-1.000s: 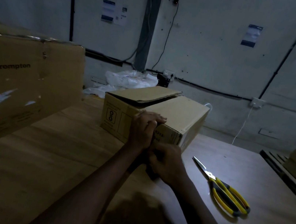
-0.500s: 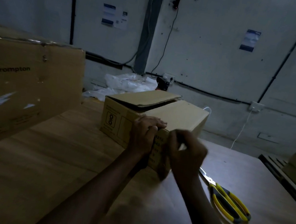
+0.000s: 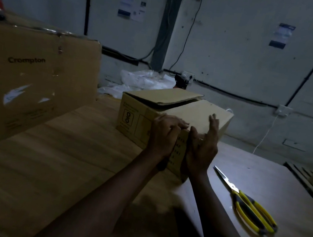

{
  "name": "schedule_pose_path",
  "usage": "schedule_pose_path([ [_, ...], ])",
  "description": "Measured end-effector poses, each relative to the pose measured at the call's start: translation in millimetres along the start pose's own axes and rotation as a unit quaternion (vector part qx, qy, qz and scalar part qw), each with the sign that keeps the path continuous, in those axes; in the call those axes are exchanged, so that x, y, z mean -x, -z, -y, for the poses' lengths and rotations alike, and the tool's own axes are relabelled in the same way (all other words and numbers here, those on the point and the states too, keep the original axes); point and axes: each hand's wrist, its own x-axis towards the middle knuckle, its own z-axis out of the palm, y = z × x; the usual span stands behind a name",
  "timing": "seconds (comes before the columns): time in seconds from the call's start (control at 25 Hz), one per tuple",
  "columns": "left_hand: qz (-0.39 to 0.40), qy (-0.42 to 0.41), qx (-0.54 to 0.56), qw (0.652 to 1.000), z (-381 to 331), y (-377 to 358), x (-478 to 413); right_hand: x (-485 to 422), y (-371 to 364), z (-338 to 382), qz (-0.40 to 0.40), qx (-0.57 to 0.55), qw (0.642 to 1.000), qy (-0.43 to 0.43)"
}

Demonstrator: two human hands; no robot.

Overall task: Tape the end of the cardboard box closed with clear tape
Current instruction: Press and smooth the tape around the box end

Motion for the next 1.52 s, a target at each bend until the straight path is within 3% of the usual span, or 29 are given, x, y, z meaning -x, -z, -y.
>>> schedule_pose_path([
  [0.16, 0.002, 0.016, 0.008, 1.0, 4, -3, -2, 14, 3, 1, 0.032, -0.066, 0.985, -0.154],
  [0.36, 0.001, 0.016, -0.002, 1.0, 4, -5, -2, 27, 19, -26, 0.173, -0.098, 0.944, -0.263],
  [0.44, 0.002, 0.016, 0.001, 1.0, 4, -5, -2, 33, 26, -28, 0.187, -0.093, 0.941, -0.265],
  [0.56, -0.005, 0.008, -0.006, 1.0, 5, -7, -1, 17, 30, -1, 0.046, -0.08, 0.976, -0.195],
  [0.64, -0.006, 0.004, -0.009, 1.0, 5, -6, -1, -6, 28, 18, -0.006, -0.073, 0.99, -0.118],
  [0.84, 0.006, 0.019, -0.016, 1.0, 1, -5, 0, -31, 10, 23, 0.062, -0.015, 0.994, -0.093],
  [1.08, 0.015, 0.039, -0.016, 0.999, 2, -5, 0, -6, 9, 2, 0.067, -0.029, 0.981, -0.178],
  [1.4, 0.015, 0.028, -0.007, 0.999, -1, -4, -2, 29, 24, -21, 0.192, -0.09, 0.942, -0.259],
  [1.52, 0.019, 0.028, -0.002, 0.999, 2, -5, -1, 22, 30, -10, 0.147, -0.098, 0.955, -0.239],
])
